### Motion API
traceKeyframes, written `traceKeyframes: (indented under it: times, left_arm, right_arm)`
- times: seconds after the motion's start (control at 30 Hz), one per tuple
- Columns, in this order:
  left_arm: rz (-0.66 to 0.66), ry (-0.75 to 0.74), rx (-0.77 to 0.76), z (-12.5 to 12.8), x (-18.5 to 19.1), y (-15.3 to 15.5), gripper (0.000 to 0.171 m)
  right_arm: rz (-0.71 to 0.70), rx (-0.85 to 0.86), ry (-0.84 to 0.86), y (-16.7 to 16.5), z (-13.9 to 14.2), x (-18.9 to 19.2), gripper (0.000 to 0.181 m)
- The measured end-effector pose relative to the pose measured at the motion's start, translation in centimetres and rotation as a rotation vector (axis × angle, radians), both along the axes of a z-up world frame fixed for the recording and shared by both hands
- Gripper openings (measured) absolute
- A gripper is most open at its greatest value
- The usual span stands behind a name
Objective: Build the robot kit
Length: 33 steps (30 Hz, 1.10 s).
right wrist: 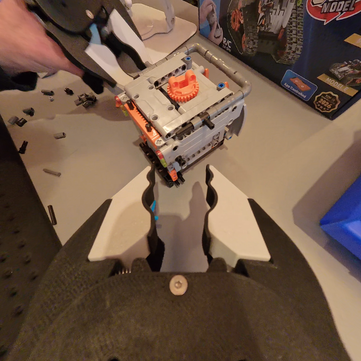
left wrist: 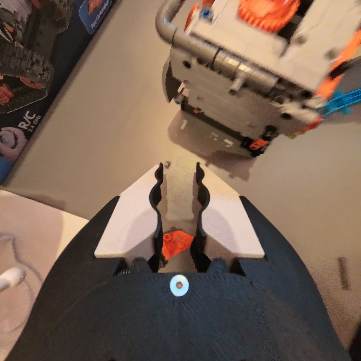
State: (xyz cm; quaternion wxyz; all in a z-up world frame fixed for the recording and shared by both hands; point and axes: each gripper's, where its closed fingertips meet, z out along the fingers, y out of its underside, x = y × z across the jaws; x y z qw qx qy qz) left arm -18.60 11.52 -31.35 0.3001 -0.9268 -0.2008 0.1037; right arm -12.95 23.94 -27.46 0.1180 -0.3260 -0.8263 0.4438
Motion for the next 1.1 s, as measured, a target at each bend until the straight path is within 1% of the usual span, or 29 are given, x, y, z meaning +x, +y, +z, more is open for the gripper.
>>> traceKeyframes:
  times: [0.07, 0.13, 0.2, 0.23, 0.37, 0.43, 0.5, 0.57, 0.63, 0.67, 0.77, 0.8, 0.83, 0.9, 0.97, 1.0, 1.03, 1.1]
  left_arm:
    - [0.009, 0.032, -0.07, -1.3, -0.9, -0.2, 0.025]
    - [0.0, 0.033, -0.091, -2.1, -1.2, 0.1, 0.017]
    - [-0.002, 0.033, -0.092, -2.3, -1.5, 0.3, 0.005]
    - [-0.01, 0.034, -0.098, -2.4, -1.5, 0.3, 0.002]
    - [-0.034, 0.004, -0.078, -2.3, -0.9, 0.6, 0.002]
    - [-0.025, -0.021, -0.056, -1.7, 0.0, 0.3, 0.002]
    - [-0.012, -0.096, 0.022, -0.4, 1.9, 0.3, 0.002]
    - [-0.012, -0.2, 0.136, 1.2, 4.8, 0.8, 0.002]
    - [-0.029, -0.276, 0.208, 2.1, 7.6, 1.4, 0.002]
    - [-0.055, -0.331, 0.235, 2.1, 9.2, 2.0, 0.002]
    - [-0.097, -0.511, 0.293, 1.2, 12.9, 4.3, 0.002]
    - [-0.107, -0.57, 0.292, 0.6, 13.9, 5.1, 0.002]
    - [-0.112, -0.599, 0.256, -0.4, 14.6, 5.5, 0.002]
    - [-0.146, -0.571, 0.177, -2.1, 15.1, 5.8, 0.003]
    - [-0.155, -0.556, 0.189, -2.0, 15.2, 6.2, 0.005]
    - [-0.152, -0.535, 0.185, -2.0, 15.0, 6.1, 0.009]
    - [-0.137, -0.511, 0.187, -1.8, 14.7, 5.9, 0.017]
    - [-0.131, -0.499, 0.173, -1.7, 14.6, 5.2, 0.021]
  right_arm:
    - [0.001, -0.013, -0.002, 0.0, 0.0, 0.4, 0.048]
    - [0.003, -0.012, 0.004, 0.0, -0.1, 0.6, 0.048]
    - [0.002, -0.013, 0.003, 0.1, -0.2, 0.9, 0.047]
    - [0.0, -0.011, 0.003, 0.2, -0.2, 1.0, 0.047]
    - [-0.003, -0.018, 0.006, 0.4, 0.1, 1.8, 0.045]
    - [0.005, -0.013, 0.011, 0.3, 0.5, 2.6, 0.042]
    - [0.026, -0.009, 0.03, -0.1, 1.0, 3.8, 0.037]
    - [0.064, -0.007, 0.045, -1.2, 1.5, 5.4, 0.032]
    - [0.096, 0.001, 0.046, -2.3, 1.4, 7.0, 0.025]
    - [0.112, 0.004, 0.038, -2.9, 1.2, 7.7, 0.023]
    - [0.151, 0.019, 0.0, -4.1, -0.1, 9.5, 0.018]
    - [0.159, 0.032, -0.02, -4.2, -0.8, 9.9, 0.018]
    - [0.163, 0.038, -0.035, -4.3, -1.3, 10.2, 0.018]
    - [0.166, 0.034, -0.065, -4.5, -2.0, 10.6, 0.018]
    - [0.168, 0.05, -0.08, -4.5, -2.6, 10.9, 0.018]
    - [0.172, 0.064, -0.08, -4.6, -2.9, 11.1, 0.018]
    - [0.175, 0.077, -0.08, -4.7, -3.1, 11.2, 0.018]
    - [0.168, 0.092, -0.081, -5.0, -3.5, 11.0, 0.019]
